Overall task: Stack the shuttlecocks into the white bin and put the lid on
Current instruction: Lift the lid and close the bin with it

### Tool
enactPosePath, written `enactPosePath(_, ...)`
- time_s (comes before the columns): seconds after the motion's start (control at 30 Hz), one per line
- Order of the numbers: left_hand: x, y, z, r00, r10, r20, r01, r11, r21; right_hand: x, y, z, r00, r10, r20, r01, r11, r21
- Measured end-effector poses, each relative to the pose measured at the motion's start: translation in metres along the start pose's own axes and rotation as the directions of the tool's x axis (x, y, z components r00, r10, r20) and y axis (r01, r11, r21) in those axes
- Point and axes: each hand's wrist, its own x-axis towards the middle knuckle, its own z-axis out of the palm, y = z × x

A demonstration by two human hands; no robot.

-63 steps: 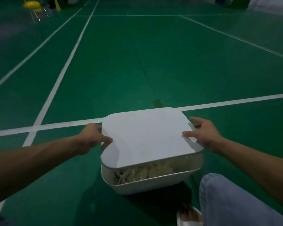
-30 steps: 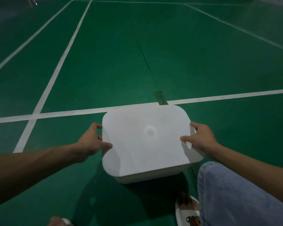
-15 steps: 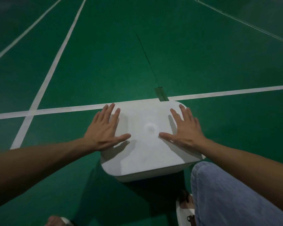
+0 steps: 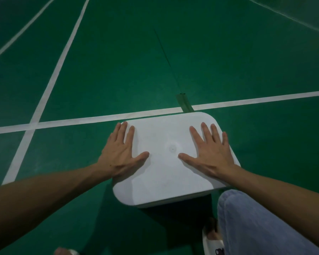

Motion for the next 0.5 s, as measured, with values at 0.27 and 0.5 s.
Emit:
enactPosePath(0.27, -0.028, 0.018, -0.003, 0.999, 0.044, 0.013, -0.045, 0.993, 0.11, -0.01, 0.005, -0.007, 1.0, -0.018, 0.008, 0.017, 0.998, 0.06)
enactPosePath(0.5, -0.052, 0.037, 0.009, 0.998, 0.004, 0.069, -0.011, 0.995, 0.096, -0.028, 0.004, -0.001, 0.997, -0.011, 0.076, 0.01, 1.0, 0.011)
